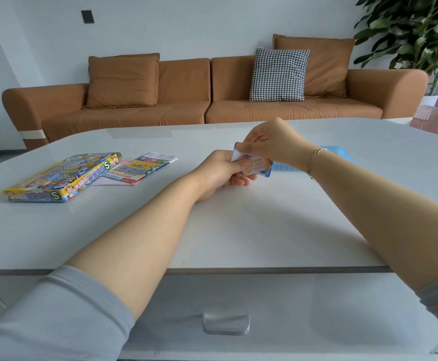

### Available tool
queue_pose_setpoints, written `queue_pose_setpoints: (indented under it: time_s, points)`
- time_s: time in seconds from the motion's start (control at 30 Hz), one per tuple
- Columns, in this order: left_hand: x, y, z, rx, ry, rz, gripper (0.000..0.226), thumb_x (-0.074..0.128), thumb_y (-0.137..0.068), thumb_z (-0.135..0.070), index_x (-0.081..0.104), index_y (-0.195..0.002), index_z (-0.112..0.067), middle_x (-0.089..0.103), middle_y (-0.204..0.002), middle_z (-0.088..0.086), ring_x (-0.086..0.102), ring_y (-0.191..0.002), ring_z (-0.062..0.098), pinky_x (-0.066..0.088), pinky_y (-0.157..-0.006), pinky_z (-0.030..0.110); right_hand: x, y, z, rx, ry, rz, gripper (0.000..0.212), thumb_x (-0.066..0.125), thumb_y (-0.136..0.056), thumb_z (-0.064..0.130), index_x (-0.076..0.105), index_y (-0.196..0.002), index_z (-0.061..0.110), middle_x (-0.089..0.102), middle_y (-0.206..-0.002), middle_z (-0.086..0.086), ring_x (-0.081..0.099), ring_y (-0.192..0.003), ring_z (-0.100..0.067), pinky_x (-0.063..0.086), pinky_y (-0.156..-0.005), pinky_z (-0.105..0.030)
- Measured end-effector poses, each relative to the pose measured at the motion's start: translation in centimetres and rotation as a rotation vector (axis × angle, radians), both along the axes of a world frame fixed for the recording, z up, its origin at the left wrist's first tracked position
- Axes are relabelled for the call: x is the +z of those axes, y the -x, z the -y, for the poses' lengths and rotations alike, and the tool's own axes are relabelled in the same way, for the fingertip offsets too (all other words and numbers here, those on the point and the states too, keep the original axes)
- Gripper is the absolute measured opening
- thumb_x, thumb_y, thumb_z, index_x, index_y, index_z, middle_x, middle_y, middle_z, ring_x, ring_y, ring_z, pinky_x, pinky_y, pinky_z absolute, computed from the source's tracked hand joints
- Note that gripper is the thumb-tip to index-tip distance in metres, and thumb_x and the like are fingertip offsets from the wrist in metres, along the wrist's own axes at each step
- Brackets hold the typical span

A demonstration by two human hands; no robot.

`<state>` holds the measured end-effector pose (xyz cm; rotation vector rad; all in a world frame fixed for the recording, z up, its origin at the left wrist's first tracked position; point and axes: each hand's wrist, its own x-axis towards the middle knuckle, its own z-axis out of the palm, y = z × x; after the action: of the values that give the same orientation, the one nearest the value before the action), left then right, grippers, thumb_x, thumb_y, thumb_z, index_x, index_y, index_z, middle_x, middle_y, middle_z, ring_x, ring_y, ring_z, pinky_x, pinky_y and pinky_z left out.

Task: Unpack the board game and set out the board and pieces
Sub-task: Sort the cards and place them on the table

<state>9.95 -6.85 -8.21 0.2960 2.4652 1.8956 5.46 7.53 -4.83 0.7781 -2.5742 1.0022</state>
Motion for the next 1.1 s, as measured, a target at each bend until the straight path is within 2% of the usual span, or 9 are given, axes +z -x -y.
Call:
queue_pose_setpoints:
  time_s: [0.17, 0.23, 0.33, 0.43, 0.53, 0.6, 0.77, 0.97, 1.1]
  points:
    - [0.01, 0.06, 0.01, 0.002, -0.005, 0.004, 0.012, 0.049, -0.098, -0.014, 0.061, -0.099, -0.011, 0.067, -0.076, 0.006, 0.058, -0.049, 0.002, 0.046, -0.052, 0.011, 0.24, 0.23, -0.15, 0.019, -0.047, 0.016, 0.007, 0.068, -0.084, 0.017, 0.072, -0.085, 0.011, 0.070, -0.082, -0.004, 0.062, -0.070, -0.013, 0.055, -0.067, -0.029]
    - [0.02, 0.12, 0.01, 0.001, -0.009, 0.004, 0.012, 0.049, -0.098, -0.015, 0.061, -0.097, -0.012, 0.068, -0.076, 0.006, 0.058, -0.049, 0.002, 0.046, -0.052, 0.011, 0.26, 0.15, -0.28, 0.024, -0.038, 0.031, 0.010, 0.068, -0.084, 0.018, 0.073, -0.086, 0.009, 0.068, -0.077, 0.000, 0.060, -0.062, -0.006, 0.051, -0.061, -0.024]
    - [-0.03, 0.10, -0.04, -0.005, -0.003, 0.005, 0.013, 0.049, -0.098, -0.015, 0.061, -0.097, -0.012, 0.068, -0.077, 0.006, 0.058, -0.050, 0.002, 0.047, -0.052, 0.011, 0.05, 0.10, -0.02, -0.002, 0.001, 0.010, 0.024, 0.069, -0.083, 0.032, 0.074, -0.083, 0.008, 0.069, -0.077, -0.006, 0.059, -0.063, -0.016, 0.052, -0.063, -0.031]
    - [-0.06, 0.14, -0.01, -0.008, 0.003, 0.003, 0.013, 0.048, -0.098, -0.014, 0.061, -0.100, -0.011, 0.068, -0.077, 0.006, 0.058, -0.050, 0.002, 0.046, -0.052, 0.011, 0.03, 0.09, 0.21, -0.005, -0.002, -0.011, 0.021, 0.069, -0.084, 0.029, 0.072, -0.081, 0.008, 0.068, -0.079, -0.007, 0.059, -0.068, -0.017, 0.052, -0.065, -0.031]
    - [-0.04, 0.22, 0.03, -0.004, 0.004, 0.003, 0.014, 0.048, -0.098, -0.014, 0.060, -0.104, -0.009, 0.067, -0.077, 0.006, 0.058, -0.049, 0.002, 0.046, -0.052, 0.011, 0.28, 0.11, -0.05, 0.007, -0.027, 0.000, 0.012, 0.067, -0.085, 0.017, 0.073, -0.088, 0.008, 0.069, -0.084, -0.006, 0.060, -0.071, -0.015, 0.052, -0.066, -0.024]
    - [-0.05, 0.24, 0.02, -0.003, -0.001, 0.000, 0.014, 0.048, -0.098, -0.013, 0.060, -0.103, -0.009, 0.067, -0.077, 0.007, 0.058, -0.049, 0.002, 0.046, -0.052, 0.011, 0.34, -0.01, -0.27, 0.018, -0.029, 0.012, 0.013, 0.067, -0.085, 0.015, 0.074, -0.092, 0.006, 0.068, -0.082, -0.005, 0.057, -0.064, -0.010, 0.047, -0.056, -0.012]
    - [-0.08, 0.23, 0.05, -0.001, 0.009, -0.003, 0.014, 0.048, -0.098, -0.014, 0.060, -0.103, -0.009, 0.068, -0.078, 0.006, 0.059, -0.050, 0.003, 0.047, -0.052, 0.011, -0.05, 0.08, 0.16, -0.010, 0.019, -0.010, 0.024, 0.070, -0.083, 0.031, 0.074, -0.082, 0.007, 0.070, -0.079, -0.007, 0.060, -0.063, -0.017, 0.053, -0.062, -0.030]
    - [-0.07, 0.26, 0.03, -0.009, -0.001, -0.002, 0.015, 0.048, -0.098, -0.012, 0.060, -0.105, -0.006, 0.067, -0.078, 0.009, 0.058, -0.048, 0.003, 0.047, -0.051, 0.012, -0.03, 0.26, -0.73, 0.044, 0.032, 0.083, 0.015, 0.068, -0.085, 0.016, 0.073, -0.092, 0.004, 0.068, -0.078, 0.000, 0.056, -0.057, 0.000, 0.042, -0.049, -0.008]
    - [-0.05, 0.24, 0.03, -0.008, -0.001, -0.001, 0.014, 0.048, -0.098, -0.014, 0.060, -0.103, -0.007, 0.067, -0.078, 0.008, 0.058, -0.049, 0.003, 0.048, -0.053, 0.012, -0.26, 0.19, -0.28, 0.038, 0.058, 0.061, 0.022, 0.070, -0.083, 0.030, 0.073, -0.082, 0.008, 0.069, -0.076, -0.003, 0.057, -0.060, -0.009, 0.046, -0.052, -0.014]
